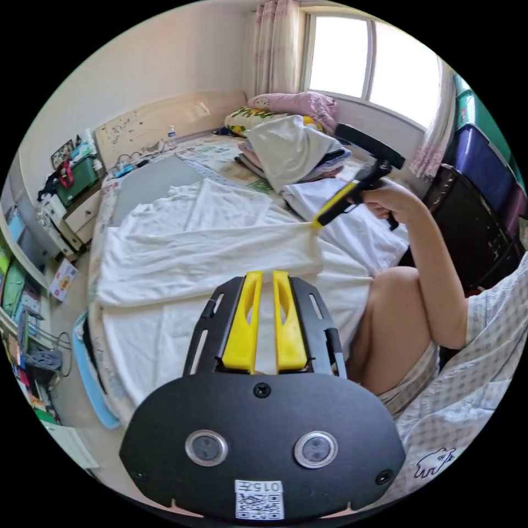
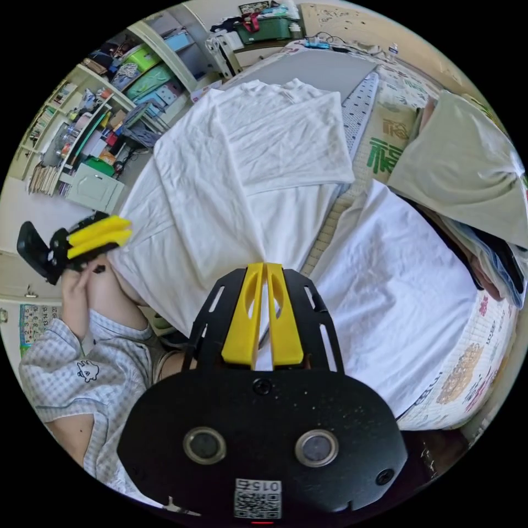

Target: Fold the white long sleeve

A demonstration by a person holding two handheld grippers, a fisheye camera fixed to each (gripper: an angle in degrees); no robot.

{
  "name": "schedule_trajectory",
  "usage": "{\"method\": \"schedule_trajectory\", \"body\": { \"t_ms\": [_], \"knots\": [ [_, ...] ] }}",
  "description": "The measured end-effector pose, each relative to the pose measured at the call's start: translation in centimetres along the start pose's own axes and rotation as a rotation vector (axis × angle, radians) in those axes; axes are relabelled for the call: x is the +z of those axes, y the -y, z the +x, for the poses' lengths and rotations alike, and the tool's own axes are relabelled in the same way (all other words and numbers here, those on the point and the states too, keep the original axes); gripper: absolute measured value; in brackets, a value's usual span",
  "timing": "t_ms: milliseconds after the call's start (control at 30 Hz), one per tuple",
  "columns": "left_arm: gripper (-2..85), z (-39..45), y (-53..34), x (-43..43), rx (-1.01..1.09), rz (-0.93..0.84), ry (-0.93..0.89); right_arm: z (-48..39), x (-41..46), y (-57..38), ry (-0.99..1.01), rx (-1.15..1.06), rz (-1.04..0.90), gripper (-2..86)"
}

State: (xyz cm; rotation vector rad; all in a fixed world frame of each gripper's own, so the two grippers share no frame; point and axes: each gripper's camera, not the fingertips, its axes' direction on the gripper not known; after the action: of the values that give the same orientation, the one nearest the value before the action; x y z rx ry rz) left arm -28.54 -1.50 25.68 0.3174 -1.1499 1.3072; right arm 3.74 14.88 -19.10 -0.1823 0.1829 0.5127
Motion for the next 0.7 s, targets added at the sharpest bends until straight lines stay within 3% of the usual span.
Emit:
{"method": "schedule_trajectory", "body": {
  "t_ms": [167, 333, 433, 533, 700],
  "knots": [
    [7.5, -12.7, 0.1, -0.7, -0.206, -0.064, 0.276, 1.1, -1.8, -0.9, -0.118, 0.106, 0.027, 0.5],
    [9.2, -18.9, -0.1, 2.0, -0.343, -0.136, 0.272, 0.9, -2.6, -1.1, -0.160, 0.099, 0.033, 2.4],
    [9.6, -20.3, 0.0, 2.8, -0.357, -0.177, 0.289, 0.2, -4.8, -1.4, -0.129, 0.049, 0.138, 4.8],
    [10.0, -21.4, 0.5, 1.6, -0.377, -0.123, 0.263, -1.2, -6.8, -1.6, 0.004, -0.111, 0.257, 5.5],
    [9.4, -22.5, 2.5, -0.1, -0.341, -0.042, 0.290, -3.2, -5.0, 0.1, 0.073, -0.258, 0.172, 6.4]
  ]
}}
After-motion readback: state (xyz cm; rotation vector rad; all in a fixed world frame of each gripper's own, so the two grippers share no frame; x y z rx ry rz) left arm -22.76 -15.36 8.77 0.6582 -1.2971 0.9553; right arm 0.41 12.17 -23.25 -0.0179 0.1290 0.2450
